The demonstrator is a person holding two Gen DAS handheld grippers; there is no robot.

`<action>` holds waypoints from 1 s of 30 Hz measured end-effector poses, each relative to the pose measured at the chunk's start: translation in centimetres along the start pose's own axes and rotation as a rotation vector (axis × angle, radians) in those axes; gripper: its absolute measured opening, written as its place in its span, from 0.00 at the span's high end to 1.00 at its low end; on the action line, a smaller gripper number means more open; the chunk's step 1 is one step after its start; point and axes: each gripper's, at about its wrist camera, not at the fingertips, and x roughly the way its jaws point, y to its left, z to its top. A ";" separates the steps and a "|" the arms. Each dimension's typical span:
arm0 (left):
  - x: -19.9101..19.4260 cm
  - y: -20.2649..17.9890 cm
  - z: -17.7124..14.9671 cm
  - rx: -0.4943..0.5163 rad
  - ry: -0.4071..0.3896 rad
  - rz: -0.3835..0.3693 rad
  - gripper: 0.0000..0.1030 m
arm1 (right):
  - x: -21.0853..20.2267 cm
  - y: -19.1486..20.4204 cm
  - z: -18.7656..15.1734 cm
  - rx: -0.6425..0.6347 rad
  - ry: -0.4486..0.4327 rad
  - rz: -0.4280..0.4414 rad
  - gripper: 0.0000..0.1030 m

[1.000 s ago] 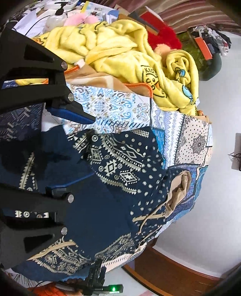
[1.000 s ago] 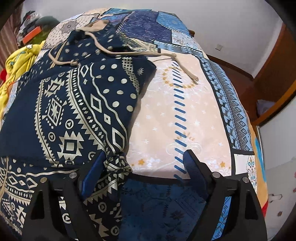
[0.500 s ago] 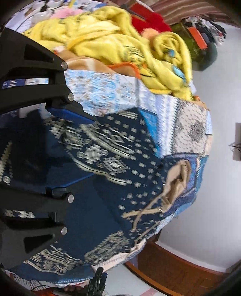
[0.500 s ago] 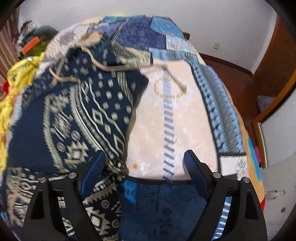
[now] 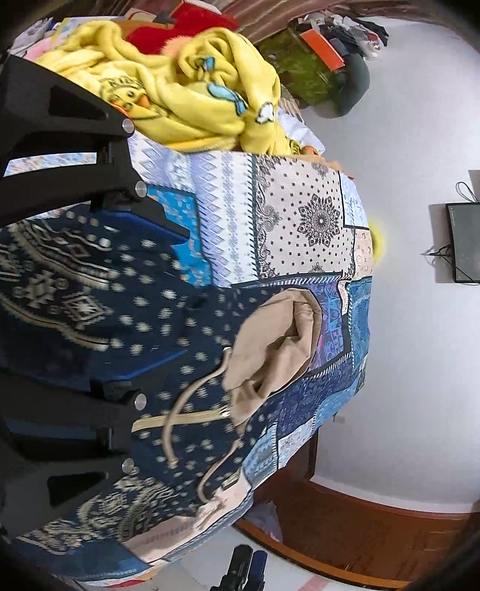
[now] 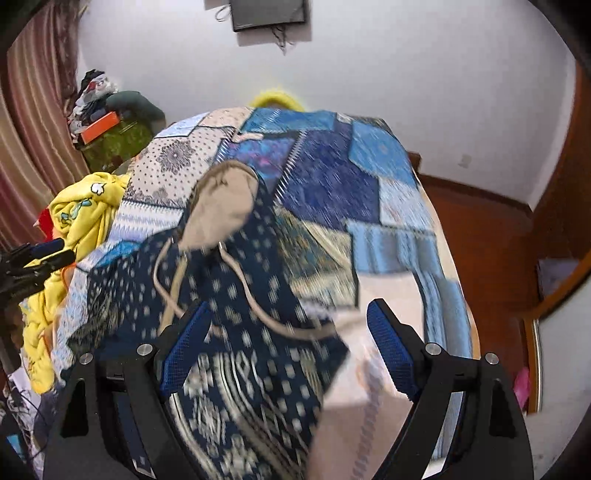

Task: Fold large clothes

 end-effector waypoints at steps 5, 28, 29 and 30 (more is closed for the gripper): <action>3.8 0.5 1.5 -0.039 0.028 -0.013 0.45 | 4.0 0.4 2.4 0.058 0.021 0.078 0.19; 21.8 3.1 4.7 -0.319 0.279 -0.088 0.45 | 22.2 0.5 6.2 0.190 0.289 0.072 0.27; 22.4 3.2 4.7 -0.326 0.280 -0.086 0.45 | 22.5 0.5 6.1 0.197 0.292 0.087 0.37; 22.8 3.2 4.7 -0.335 0.285 -0.085 0.45 | 22.8 0.4 5.9 0.210 0.291 0.108 0.46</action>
